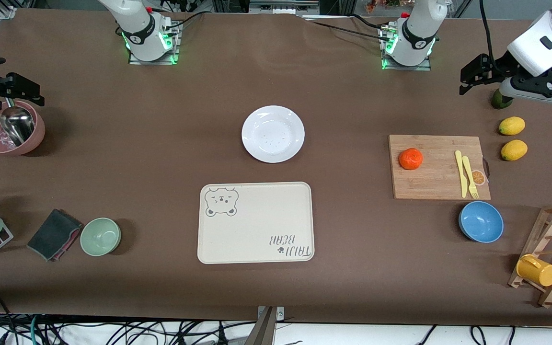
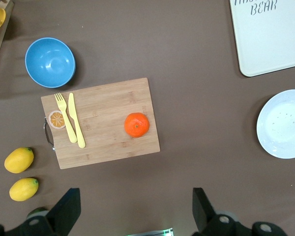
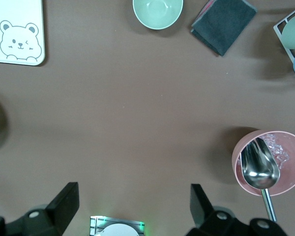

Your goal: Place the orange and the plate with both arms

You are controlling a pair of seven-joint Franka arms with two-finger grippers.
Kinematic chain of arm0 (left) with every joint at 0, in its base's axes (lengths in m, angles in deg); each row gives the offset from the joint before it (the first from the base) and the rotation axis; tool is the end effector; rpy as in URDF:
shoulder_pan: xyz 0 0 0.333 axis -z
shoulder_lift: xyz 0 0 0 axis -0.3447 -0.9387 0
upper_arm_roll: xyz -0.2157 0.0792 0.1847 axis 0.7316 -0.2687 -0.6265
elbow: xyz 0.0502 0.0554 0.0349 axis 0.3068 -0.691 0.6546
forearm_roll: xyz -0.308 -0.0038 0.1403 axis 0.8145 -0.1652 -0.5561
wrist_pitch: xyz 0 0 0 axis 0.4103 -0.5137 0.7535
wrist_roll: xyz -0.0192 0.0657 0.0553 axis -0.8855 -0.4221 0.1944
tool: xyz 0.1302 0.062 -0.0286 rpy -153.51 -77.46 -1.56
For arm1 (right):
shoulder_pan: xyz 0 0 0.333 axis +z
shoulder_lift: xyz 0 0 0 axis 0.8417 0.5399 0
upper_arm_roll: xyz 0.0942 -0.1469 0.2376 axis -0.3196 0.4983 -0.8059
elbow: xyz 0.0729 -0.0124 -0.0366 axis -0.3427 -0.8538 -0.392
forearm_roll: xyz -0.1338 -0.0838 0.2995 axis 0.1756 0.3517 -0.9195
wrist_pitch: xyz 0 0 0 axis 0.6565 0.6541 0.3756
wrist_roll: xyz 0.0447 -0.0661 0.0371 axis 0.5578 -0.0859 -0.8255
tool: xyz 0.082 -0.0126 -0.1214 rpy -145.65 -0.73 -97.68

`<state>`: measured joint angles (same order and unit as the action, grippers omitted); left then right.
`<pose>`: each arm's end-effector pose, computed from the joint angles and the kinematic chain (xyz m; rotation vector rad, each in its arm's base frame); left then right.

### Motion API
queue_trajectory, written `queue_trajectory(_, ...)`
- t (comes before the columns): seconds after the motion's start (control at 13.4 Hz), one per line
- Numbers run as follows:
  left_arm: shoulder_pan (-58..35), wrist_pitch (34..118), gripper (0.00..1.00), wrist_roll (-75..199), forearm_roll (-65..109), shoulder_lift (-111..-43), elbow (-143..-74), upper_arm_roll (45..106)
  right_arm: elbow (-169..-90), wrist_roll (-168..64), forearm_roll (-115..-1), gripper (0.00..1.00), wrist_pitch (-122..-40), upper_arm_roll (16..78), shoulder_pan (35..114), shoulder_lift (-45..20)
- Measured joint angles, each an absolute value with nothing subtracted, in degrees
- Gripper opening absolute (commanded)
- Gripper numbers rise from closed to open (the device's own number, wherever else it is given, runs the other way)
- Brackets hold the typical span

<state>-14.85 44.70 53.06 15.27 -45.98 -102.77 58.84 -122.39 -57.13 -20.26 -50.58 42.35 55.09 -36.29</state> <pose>0.4561 -0.0628 0.5705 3.0953 -0.2688 -0.1013 0.4820 -0.0295 0.5438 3.1230 0.1907 -0.1920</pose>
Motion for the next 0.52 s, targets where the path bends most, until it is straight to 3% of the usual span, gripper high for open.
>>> queue_trajectory(0.52,-15.7,44.6,1.00,53.1,15.3,-46.2,-102.8,58.2,-122.4,-57.1,-20.3,1.00,-50.6,42.4,55.1,-36.3)
